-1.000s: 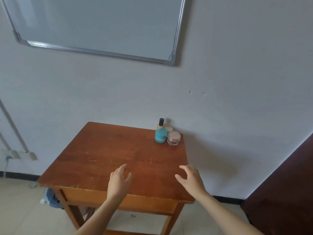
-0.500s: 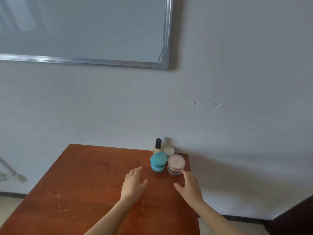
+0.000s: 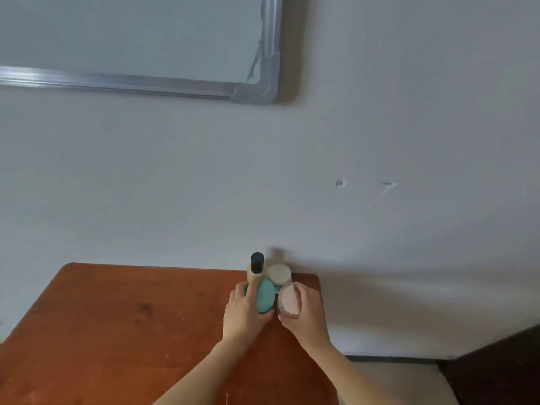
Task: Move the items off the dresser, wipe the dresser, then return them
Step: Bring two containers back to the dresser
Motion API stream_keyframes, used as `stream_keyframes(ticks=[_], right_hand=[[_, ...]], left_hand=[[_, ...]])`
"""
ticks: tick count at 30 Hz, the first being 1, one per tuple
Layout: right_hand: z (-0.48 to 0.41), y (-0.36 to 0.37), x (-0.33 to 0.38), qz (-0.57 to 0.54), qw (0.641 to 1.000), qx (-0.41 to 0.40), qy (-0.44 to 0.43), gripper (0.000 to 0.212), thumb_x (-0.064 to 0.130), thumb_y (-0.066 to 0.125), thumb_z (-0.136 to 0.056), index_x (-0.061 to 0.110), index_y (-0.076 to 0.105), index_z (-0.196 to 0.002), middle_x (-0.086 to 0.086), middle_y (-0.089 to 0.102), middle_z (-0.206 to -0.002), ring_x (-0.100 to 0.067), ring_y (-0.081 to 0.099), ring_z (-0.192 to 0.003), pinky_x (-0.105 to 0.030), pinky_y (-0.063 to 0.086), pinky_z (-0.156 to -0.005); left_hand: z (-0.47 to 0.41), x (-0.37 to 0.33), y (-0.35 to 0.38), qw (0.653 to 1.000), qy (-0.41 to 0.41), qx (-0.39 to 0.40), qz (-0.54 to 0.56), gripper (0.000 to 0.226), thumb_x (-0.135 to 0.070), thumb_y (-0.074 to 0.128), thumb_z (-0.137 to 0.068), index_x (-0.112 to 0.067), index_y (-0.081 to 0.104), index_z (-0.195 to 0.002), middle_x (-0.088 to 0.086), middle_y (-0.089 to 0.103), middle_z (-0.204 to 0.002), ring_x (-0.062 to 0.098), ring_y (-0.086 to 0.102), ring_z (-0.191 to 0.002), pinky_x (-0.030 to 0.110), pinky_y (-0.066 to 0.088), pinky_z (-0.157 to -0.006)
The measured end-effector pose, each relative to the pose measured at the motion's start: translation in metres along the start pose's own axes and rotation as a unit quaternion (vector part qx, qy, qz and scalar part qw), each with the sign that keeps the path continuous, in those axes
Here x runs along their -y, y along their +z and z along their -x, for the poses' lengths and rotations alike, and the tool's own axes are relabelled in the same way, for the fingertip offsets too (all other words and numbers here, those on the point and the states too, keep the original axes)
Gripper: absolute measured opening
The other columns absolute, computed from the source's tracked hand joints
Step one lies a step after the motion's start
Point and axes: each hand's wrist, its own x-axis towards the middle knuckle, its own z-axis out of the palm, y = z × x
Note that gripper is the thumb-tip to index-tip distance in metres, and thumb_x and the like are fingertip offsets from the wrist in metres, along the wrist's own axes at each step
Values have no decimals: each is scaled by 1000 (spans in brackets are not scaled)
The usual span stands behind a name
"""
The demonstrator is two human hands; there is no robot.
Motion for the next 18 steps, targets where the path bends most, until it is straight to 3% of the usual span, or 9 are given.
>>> stream_keyframes(ticks=[4, 8, 14, 18], right_hand=[[1, -3, 5, -19, 999, 7, 27, 63, 19, 78, -65, 16, 50, -122, 2, 44, -108, -14, 46, -106, -12, 37, -86], [19, -14, 16, -14, 998, -17, 55, 59, 20, 76, -67, 26, 49, -119, 3, 45, -109, -8, 41, -101, 1, 32, -77], [74, -43, 36, 17, 988, -108, 111, 65, 18, 76, -69, 22, 45, -126, 5, 39, -113, -5, 40, -107, -7, 29, -84], [136, -48, 37, -12, 965, -194, 179, 65, 22, 80, -66, 21, 49, -123, 2, 45, -120, -9, 50, -106, -22, 45, -92]], left_hand=[[0, 8, 0, 998, 27, 20, 49, 70, -31, 66, -78, -26, 32, -139, 0, 42, -125, 16, 42, -112, 20, 39, -83], [4, 19, -11, 996, 66, 49, 46, 69, -32, 67, -78, -25, 34, -139, 0, 44, -126, 16, 45, -111, 25, 46, -87], [24, 19, -30, 980, 163, 79, 83, 66, -35, 70, -76, -23, 42, -134, -2, 46, -126, 14, 46, -113, 24, 45, -88], [51, 4, -35, 953, 256, 128, 100, 68, -35, 70, -77, -24, 39, -135, -6, 44, -126, 7, 42, -109, 15, 38, -84]])
